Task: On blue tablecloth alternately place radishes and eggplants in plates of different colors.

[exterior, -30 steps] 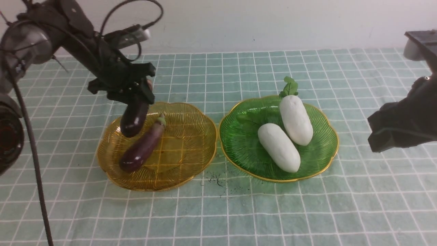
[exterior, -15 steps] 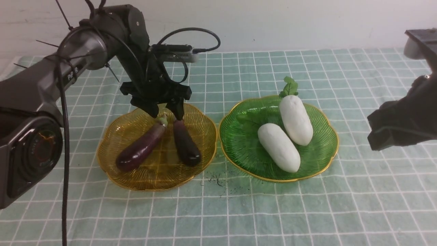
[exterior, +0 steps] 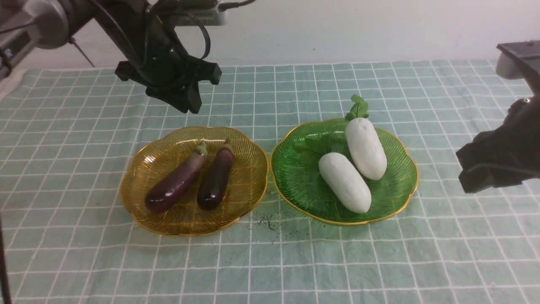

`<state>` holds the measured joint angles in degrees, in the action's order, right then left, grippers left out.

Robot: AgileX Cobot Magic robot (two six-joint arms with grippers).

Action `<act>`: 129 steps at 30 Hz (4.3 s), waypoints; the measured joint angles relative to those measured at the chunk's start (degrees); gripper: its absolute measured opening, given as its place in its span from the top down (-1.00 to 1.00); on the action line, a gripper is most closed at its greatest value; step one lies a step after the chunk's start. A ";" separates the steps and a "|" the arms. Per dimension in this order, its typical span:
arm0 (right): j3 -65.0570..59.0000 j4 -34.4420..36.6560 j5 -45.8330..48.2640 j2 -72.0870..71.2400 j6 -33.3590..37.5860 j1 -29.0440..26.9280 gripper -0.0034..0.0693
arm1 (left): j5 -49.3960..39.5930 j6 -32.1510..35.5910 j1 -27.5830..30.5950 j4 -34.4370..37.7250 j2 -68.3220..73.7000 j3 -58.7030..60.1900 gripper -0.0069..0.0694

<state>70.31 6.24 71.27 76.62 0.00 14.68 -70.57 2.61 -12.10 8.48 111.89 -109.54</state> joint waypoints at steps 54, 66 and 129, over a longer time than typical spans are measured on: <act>-38.19 -4.88 -51.20 -46.01 1.96 0.00 0.95 | -0.67 1.81 0.00 -6.44 -3.49 5.97 0.84; -38.81 -4.88 -51.64 -46.22 1.96 0.00 0.95 | -0.67 1.75 0.00 -7.75 -3.49 5.97 0.84; -71.78 -4.96 -50.69 -77.08 1.96 -11.48 0.95 | 35.65 -0.41 -0.06 2.98 -91.09 79.04 0.84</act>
<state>-1.47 1.28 20.59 -0.46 1.96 3.21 -34.92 2.20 -12.17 11.46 20.80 -30.49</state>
